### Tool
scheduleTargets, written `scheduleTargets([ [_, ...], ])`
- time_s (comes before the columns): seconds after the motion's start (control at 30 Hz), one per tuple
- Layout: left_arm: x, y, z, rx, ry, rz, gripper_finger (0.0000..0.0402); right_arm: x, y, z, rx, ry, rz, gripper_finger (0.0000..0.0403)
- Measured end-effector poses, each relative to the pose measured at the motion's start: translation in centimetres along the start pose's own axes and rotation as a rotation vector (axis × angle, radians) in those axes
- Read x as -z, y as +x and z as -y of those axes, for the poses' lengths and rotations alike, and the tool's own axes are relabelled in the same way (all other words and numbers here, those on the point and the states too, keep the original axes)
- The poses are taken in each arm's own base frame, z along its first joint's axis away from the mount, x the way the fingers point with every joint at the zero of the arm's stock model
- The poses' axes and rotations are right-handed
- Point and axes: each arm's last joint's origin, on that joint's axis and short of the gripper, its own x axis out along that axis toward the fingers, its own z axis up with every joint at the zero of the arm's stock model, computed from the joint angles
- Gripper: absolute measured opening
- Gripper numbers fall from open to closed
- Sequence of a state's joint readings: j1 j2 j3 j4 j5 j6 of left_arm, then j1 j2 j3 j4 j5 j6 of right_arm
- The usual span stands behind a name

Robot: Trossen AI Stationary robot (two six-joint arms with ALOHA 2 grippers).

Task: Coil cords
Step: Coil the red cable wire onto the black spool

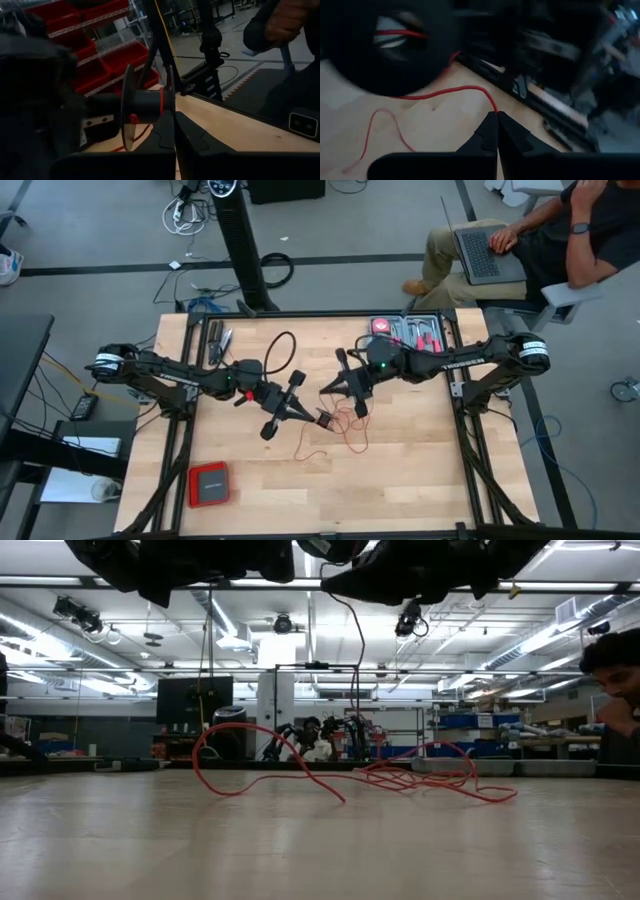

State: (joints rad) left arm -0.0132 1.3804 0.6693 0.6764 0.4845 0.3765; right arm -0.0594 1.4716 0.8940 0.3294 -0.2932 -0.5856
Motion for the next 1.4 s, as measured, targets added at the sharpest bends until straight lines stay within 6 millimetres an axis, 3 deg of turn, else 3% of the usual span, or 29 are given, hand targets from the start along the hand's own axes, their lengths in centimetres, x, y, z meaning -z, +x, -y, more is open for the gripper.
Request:
scheduleTargets([
  [0.2,0.0,0.0,0.0,0.001,-0.045,-0.004,0.0000,-1.2,0.3,0.1,-0.028,-0.132,0.055,0.0000],
  [0.63,-0.7,0.9,-1.1,-0.094,-0.228,0.024,0.0000,-2.0,2.2,1.0,-0.014,-0.210,0.009,0.0000],
  [1.4,0.7,1.4,-1.0,-0.072,-0.380,-0.074,0.0000,-2.5,1.4,1.5,0.014,-0.238,-0.049,0.0000],
])
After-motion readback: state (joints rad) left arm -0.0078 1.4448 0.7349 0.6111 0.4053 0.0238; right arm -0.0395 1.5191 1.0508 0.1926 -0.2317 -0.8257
